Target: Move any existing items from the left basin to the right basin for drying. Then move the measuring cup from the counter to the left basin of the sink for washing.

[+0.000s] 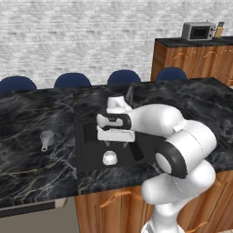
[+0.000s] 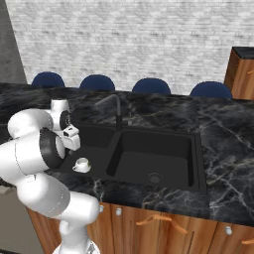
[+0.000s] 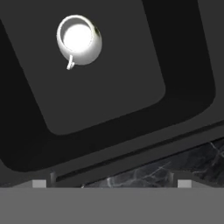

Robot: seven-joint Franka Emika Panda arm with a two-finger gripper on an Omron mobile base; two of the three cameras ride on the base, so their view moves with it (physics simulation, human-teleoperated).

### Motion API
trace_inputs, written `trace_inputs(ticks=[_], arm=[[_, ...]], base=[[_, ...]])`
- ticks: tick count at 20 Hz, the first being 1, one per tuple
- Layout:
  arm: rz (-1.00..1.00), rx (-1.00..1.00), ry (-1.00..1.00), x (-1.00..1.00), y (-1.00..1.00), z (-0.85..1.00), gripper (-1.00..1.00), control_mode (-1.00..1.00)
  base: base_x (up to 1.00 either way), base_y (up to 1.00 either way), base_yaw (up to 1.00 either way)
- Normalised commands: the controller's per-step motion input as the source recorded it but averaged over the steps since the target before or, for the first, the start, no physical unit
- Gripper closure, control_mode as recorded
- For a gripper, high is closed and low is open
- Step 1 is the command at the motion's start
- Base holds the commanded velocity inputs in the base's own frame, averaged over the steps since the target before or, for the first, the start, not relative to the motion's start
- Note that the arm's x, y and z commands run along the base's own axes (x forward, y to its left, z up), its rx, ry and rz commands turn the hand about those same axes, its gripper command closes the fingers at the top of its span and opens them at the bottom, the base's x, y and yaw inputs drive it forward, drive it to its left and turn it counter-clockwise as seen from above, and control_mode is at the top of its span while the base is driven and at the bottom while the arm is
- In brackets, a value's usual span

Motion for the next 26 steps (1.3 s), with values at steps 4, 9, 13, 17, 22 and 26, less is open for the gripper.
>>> trace_inputs(ticks=[4,9,13,17,22,26], arm=[[-0.11,0.00,0.08,0.33,0.12,-0.27,-1.00,-1.00],[-0.11,0.00,0.07,0.28,0.09,-0.25,-1.00,-1.00],[-0.12,0.00,0.06,0.09,0.01,-0.23,-1.00,-1.00],[-0.13,-0.01,0.07,0.01,0.00,-0.27,-1.00,-1.00],[-0.11,-0.04,0.05,0.01,0.00,-0.30,-1.00,-1.00],[-0.08,-0.08,0.01,0.01,0.00,-0.34,-1.00,-1.00]], base=[[0.00,0.00,0.00],[0.00,0.00,0.00],[0.00,0.00,0.00],[0.00,0.00,0.00],[0.00,0.00,0.00],[0.00,0.00,0.00]])
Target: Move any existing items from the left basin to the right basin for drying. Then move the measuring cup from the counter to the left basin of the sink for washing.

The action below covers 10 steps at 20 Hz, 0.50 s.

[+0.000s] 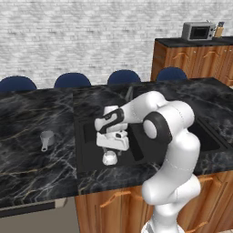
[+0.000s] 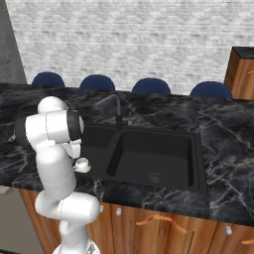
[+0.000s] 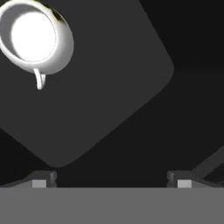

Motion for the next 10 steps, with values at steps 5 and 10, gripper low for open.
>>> trace_inputs(ticks=[5,10], arm=[[-0.04,-0.08,0.00,0.04,0.01,-0.26,-1.00,-1.00],[-0.04,-0.03,0.03,0.11,0.02,-0.16,-1.00,-1.00]], base=[[0.00,0.00,0.00],[0.00,0.00,0.00]])
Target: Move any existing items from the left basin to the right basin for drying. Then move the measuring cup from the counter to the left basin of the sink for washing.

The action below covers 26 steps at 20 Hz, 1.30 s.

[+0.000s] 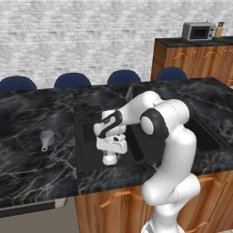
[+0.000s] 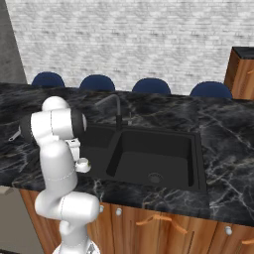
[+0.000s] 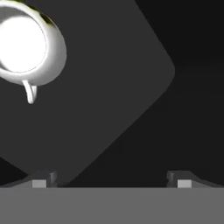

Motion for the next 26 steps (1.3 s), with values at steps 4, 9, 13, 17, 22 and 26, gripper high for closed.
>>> trace_inputs(ticks=[4,9,13,17,22,26], arm=[[-0.03,-0.02,0.03,0.13,0.07,-0.21,-1.00,-1.00],[-0.02,-0.02,0.01,0.10,0.05,-0.21,-1.00,-1.00],[0.00,-0.01,0.00,0.14,0.04,-0.22,-1.00,-1.00],[0.00,0.00,0.00,0.18,0.02,-0.20,-1.00,-1.00],[0.00,0.00,0.00,0.24,0.01,-0.15,-1.00,-1.00],[0.00,0.00,0.00,0.21,0.03,-0.17,-1.00,-1.00]], base=[[0.00,0.00,0.00],[0.00,0.00,0.00],[0.00,0.00,0.00],[0.00,0.00,0.00],[0.00,0.00,0.00],[0.00,0.00,0.00]])
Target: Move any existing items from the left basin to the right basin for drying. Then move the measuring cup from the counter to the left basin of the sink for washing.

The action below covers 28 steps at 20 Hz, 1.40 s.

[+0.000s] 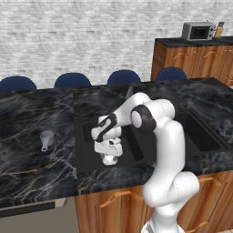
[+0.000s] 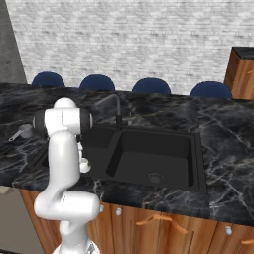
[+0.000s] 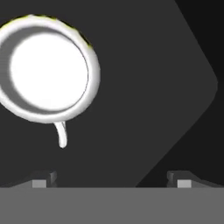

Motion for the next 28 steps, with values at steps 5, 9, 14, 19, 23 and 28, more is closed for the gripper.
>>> trace_inputs(ticks=[5,9,14,19,23,28], arm=[[0.00,0.00,0.00,0.17,0.10,-0.23,-1.00,-1.00],[0.00,0.00,0.00,0.09,0.08,-0.26,-1.00,-1.00],[0.00,0.00,0.00,0.16,0.04,-0.26,-1.00,-1.00],[0.00,0.00,0.00,0.19,0.01,-0.26,-1.00,-1.00],[0.00,0.00,0.00,0.20,0.01,-0.22,-1.00,-1.00],[0.00,0.00,0.00,0.16,0.03,-0.19,-1.00,-1.00]], base=[[0.00,0.00,0.00],[0.00,0.00,0.00],[0.00,0.00,0.00],[0.00,0.00,0.00],[0.00,0.00,0.00],[0.00,0.00,0.00]])
